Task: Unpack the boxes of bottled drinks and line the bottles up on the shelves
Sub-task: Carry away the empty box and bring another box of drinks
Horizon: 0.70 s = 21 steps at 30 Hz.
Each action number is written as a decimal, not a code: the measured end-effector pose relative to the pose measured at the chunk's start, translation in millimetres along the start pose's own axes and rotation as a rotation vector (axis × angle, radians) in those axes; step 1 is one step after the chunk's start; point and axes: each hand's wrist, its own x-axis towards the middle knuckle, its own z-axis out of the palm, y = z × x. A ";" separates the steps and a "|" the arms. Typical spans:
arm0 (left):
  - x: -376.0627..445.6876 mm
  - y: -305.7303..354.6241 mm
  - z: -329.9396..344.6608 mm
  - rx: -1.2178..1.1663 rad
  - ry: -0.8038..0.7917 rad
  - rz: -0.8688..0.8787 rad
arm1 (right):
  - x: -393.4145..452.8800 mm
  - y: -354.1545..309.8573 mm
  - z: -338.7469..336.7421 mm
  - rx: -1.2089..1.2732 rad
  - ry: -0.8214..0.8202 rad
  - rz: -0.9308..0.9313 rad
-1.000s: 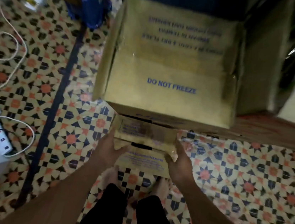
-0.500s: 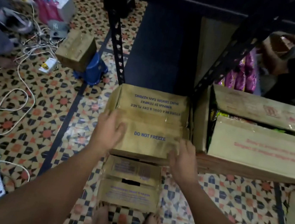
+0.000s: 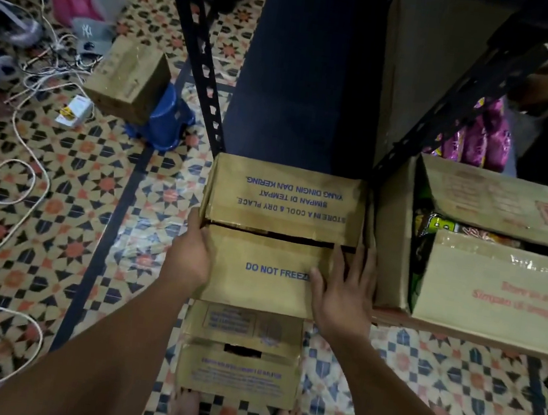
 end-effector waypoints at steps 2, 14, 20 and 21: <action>-0.9 -6.1 -0.1 0.018 -0.010 0.013 | -1.0 0.7 0.2 -0.010 -0.025 0.008; -19.3 -18.4 -8.0 0.221 -0.066 -0.005 | -15.8 0.4 -3.0 -0.188 -0.128 -0.090; -47.3 -39.7 -12.7 0.168 -0.072 -0.058 | -33.4 -2.7 -0.5 -0.191 -0.146 -0.160; -52.2 -43.8 -14.5 0.162 -0.069 -0.066 | -39.6 -5.1 1.5 -0.173 -0.137 -0.164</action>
